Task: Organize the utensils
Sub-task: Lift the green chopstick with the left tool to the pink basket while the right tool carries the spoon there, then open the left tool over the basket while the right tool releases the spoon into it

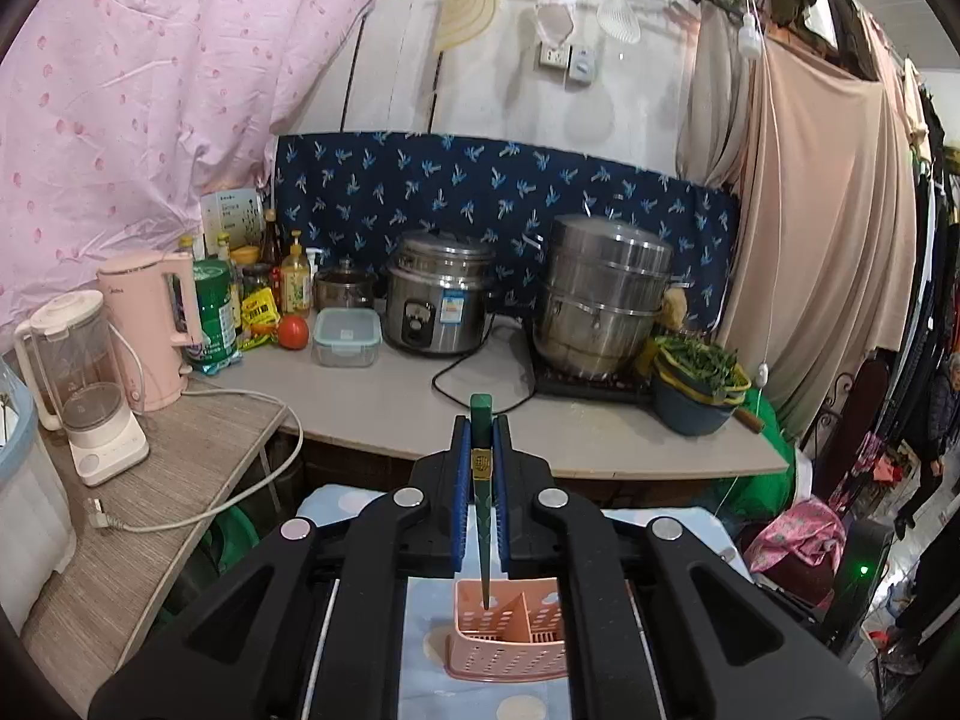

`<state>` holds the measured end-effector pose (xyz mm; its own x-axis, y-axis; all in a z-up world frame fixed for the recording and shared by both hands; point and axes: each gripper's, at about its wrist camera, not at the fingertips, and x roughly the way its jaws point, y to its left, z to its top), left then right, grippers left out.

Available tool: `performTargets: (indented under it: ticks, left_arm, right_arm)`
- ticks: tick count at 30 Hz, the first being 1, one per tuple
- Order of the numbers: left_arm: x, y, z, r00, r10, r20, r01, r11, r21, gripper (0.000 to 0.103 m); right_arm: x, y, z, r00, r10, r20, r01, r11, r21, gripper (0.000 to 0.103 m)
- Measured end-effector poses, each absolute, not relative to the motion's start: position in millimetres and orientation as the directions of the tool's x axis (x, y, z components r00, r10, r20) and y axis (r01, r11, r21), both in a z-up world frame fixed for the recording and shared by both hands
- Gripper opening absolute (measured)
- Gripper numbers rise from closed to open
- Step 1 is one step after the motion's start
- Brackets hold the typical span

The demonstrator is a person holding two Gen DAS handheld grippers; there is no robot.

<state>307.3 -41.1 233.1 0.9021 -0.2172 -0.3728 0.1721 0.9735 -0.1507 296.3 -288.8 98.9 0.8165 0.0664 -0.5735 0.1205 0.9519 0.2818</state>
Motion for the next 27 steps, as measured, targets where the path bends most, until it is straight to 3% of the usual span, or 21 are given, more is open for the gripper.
performTargets:
  ticks: [9,12,14,18,27]
  left_arm:
    - [325,-38,196,0.876,-0.193,-0.441,0.141,0.979,-0.148,0.007]
    - [324,-32,189,0.873,-0.18,-0.453,0.125,0.981,-0.15,0.008]
    - [322,-28,185,0.872,-0.172,-0.459,0.117,0.982,-0.147,0.012]
    - [310,-19,179,0.875,-0.162,-0.457,0.104,0.983,-0.15,0.036]
    - [271,-7,155,0.858,-0.139,-0.495,0.09,0.989,-0.121,0.037]
  right_arm:
    - [316,-276,74,0.79,0.047,-0.611,0.106,0.971,0.212,0.008]
    - [309,-275,76,0.799,0.034,-0.6,0.114,0.972,0.207,0.026]
    - [304,-274,77,0.801,0.034,-0.597,0.115,0.971,0.209,0.03]
    - [286,-271,82,0.804,0.026,-0.595,0.11,0.975,0.192,0.03]
    - [225,-262,85,0.803,0.02,-0.595,0.103,0.98,0.172,0.034]
